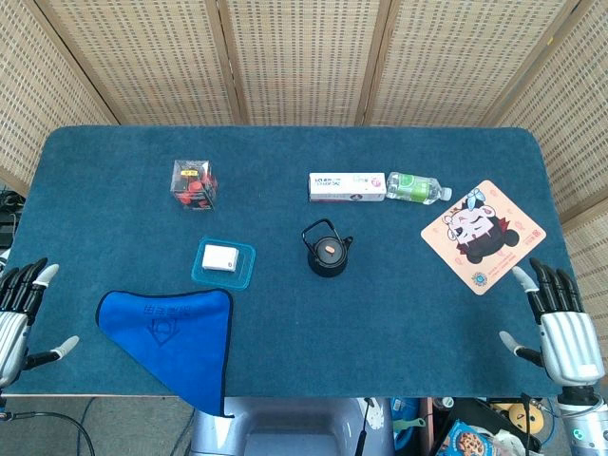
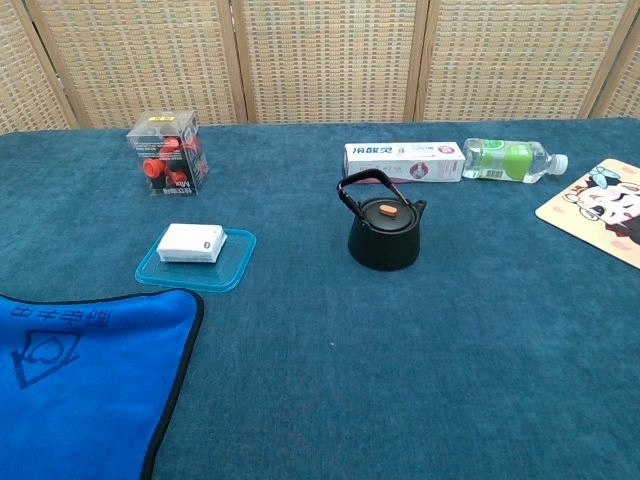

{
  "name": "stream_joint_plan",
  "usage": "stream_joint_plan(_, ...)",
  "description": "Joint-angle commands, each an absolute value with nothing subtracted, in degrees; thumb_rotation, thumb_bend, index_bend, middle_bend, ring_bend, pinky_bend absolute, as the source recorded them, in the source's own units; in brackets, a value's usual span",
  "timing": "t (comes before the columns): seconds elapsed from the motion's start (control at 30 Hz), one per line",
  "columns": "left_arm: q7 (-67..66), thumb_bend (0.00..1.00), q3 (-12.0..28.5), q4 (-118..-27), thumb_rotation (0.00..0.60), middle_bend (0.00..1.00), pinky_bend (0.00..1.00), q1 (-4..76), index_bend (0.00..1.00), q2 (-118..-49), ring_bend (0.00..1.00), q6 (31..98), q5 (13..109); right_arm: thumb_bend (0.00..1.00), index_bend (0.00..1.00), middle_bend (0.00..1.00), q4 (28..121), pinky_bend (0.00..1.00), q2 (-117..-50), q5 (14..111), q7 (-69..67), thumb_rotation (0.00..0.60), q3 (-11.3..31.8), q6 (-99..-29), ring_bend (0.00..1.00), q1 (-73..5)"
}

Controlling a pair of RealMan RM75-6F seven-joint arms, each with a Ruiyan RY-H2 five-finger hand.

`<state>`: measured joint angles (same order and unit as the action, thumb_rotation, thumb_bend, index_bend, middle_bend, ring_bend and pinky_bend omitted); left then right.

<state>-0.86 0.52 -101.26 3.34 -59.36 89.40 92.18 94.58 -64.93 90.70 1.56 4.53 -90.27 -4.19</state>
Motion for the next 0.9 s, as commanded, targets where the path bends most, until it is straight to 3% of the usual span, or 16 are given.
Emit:
stream_joint_plan(0.03, -0.9, 0.07, 0.6, -101.3, 0.6, 0.0, 0.0, 3.4, 0.0, -59.3, 0.0, 89.3, 92.1, 0.0, 0.0, 0.0, 94.6, 0.0, -65.0, 90.6, 1.7, 0.6, 4.5, -89.9, 0.0, -4.4)
stream_joint_plan(0.3, -1.1, 0.07, 0.8, -101.4, 0.6, 0.0, 0.0, 3.5, 0.0, -59.4, 0.0, 89.2, 92.0, 0.0, 0.0, 0.0, 95.9, 0.0, -64.6, 90.2, 1.1, 0.6, 4.6, -85.4, 0.0, -6.8)
stream_joint_plan(0.4, -1.3, 0.07, 1.1, -101.3, 0.6, 0.0, 0.0, 3.6, 0.0, -59.5, 0.0, 89.3, 91.5, 0.02, 0.06, 0.0, 97.3, 0.0, -63.8, 90.0, 1.0, 0.6, 5.5, -82.0, 0.0, -9.4)
stream_joint_plan(0.53, -1.4, 0.07, 1.4, -101.1, 0.6, 0.0, 0.0, 3.7, 0.0, -59.6, 0.0, 89.0, 90.8, 0.15, 0.2, 0.0, 98.3, 0.0, -64.0, 87.4, 6.2, 0.6, 9.4, -75.3, 0.0, -15.5)
stream_joint_plan(0.7, -0.9, 0.07, 2.0, -100.9, 0.6, 0.0, 0.0, 3.9, 0.0, -59.6, 0.0, 88.7, 89.8, 0.33, 0.39, 0.0, 100.8, 0.0, -66.1, 77.4, 10.5, 0.6, 14.6, -64.1, 0.0, -23.6)
stream_joint_plan(0.9, -0.5, 0.07, 2.7, -100.3, 0.6, 0.0, 0.0, 4.2, 0.0, -59.7, 0.0, 88.2, 88.4, 0.45, 0.43, 0.0, 102.9, 0.0, -69.9, 58.5, 14.3, 0.6, 20.1, -53.2, 0.0, -33.1)
